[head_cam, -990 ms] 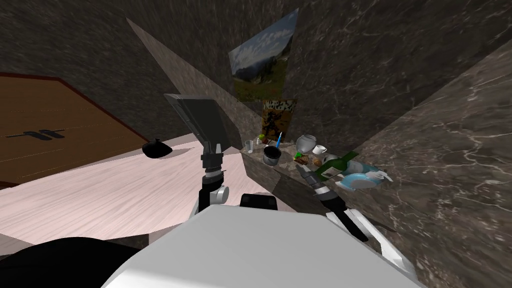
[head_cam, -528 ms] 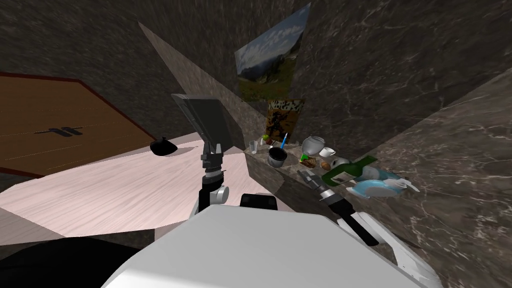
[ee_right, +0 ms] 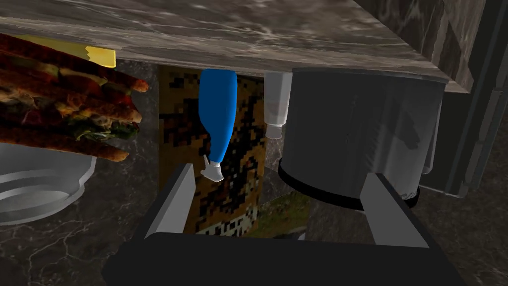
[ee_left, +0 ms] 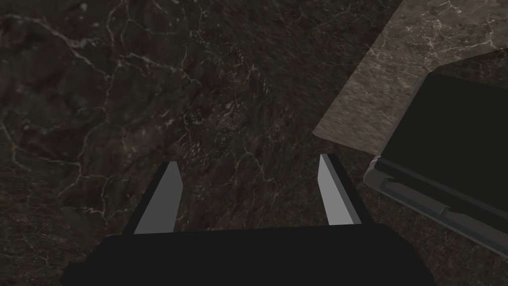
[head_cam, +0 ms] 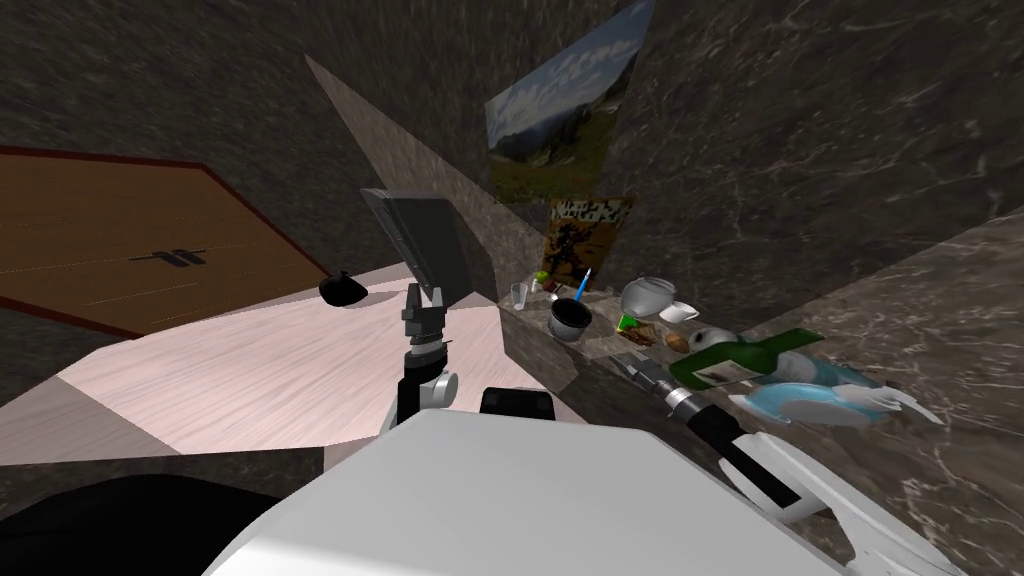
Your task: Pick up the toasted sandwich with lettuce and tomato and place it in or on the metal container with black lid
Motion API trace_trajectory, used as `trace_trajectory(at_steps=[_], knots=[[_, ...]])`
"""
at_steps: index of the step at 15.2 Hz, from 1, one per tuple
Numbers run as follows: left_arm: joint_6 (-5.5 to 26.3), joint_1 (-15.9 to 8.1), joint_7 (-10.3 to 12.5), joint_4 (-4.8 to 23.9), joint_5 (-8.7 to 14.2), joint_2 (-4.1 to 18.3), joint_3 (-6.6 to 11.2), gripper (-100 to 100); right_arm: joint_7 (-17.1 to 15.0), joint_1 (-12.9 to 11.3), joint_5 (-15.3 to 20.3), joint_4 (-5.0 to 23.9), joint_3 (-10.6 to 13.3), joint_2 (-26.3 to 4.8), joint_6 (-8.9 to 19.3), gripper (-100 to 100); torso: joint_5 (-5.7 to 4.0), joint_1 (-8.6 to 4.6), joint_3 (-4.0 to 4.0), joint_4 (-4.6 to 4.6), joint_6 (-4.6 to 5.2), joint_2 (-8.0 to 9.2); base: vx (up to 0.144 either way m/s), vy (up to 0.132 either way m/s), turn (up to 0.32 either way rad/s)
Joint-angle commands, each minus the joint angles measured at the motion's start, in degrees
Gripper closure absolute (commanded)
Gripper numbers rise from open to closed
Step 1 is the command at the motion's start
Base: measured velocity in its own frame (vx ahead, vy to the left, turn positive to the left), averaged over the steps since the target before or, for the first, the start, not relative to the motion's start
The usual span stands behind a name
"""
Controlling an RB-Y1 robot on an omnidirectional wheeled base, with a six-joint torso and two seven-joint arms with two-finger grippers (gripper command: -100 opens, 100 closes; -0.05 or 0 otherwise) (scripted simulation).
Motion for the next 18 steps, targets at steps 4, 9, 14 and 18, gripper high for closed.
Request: trace_trajectory(at_steps=[4,9,14,18], knots=[[0.0,0.0,0.0,0.0,0.0,0.0,0.00,0,2.9,0.7,4.0,4.2,-0.8,-5.8,1.7,-100,0.00,-0.01,0.02,0.01,-0.01,0.04,0.036,0.085,0.086],[0.0,0.0,0.0,0.0,0.0,0.0,0.00,0,6.5,1.5,8.6,9.4,-1.8,-12.2,3.2,-100,-0.01,-0.03,0.01,0.01,0.00,0.02,0.044,0.078,0.083],[0.0,0.0,0.0,0.0,0.0,0.0,0.00,0,8.7,2.1,11.4,13.0,-2.4,-16.2,4.2,-100,0.00,-0.04,0.02,0.01,-0.01,0.04,0.039,0.074,0.070],[0.0,0.0,0.0,0.0,0.0,0.0,0.00,0,11.6,2.8,15.1,17.3,-3.2,-21.6,5.3,-100,0.00,-0.03,0.02,0.01,0.00,0.03,0.045,0.075,0.081]])
